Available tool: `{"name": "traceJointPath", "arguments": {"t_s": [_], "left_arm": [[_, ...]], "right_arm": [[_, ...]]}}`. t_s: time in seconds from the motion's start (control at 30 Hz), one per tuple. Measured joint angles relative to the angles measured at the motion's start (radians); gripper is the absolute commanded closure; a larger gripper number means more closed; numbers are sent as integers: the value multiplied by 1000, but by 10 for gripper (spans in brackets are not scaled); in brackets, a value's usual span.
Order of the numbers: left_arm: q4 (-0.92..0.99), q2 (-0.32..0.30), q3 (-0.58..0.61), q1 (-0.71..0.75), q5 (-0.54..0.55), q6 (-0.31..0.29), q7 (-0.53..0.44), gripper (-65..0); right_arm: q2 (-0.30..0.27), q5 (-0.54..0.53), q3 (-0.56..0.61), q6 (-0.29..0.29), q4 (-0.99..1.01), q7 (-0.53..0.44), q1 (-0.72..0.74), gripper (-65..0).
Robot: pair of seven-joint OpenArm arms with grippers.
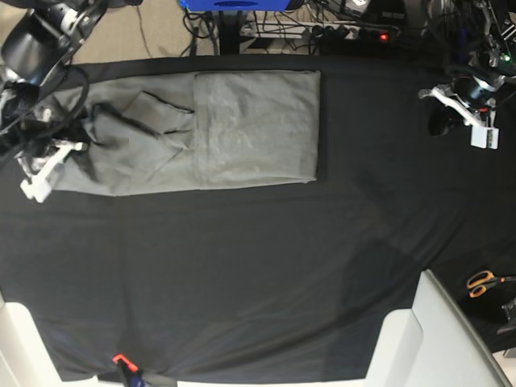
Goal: Fold the T-shirt properly
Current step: 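Fold the pinched end with the right gripper over onto the folded stack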
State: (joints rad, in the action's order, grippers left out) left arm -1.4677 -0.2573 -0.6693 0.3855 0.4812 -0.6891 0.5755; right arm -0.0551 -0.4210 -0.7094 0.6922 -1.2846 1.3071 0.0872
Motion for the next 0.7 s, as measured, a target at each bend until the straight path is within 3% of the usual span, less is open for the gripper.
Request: {"name": "traceJointPath", "arguments": {"t_s": [0.07,0.17,0.27,0.43,0.7], "left_arm": [[-3,0,-6,16,6,0,-4,0],[-3,2,-6,31,0,0,-2,0],[-3,-8,-6,41,1,-1,-3,0],[-2,-12,-6,42,1,0,-4,0],[-5,-12,-6,41,2,0,-4,0]], "right_arm": [[35,-1,48,0,-64,-32,-34,-8],[42,-1,128,1,-154,-61,-76,-8],[42,2,208,-119,-260,-85,-114,-8],[63,-6,407,-390,-455,-85,-183,-8],[54,-7,709,-733,-507,-142,-216,-6]]}}
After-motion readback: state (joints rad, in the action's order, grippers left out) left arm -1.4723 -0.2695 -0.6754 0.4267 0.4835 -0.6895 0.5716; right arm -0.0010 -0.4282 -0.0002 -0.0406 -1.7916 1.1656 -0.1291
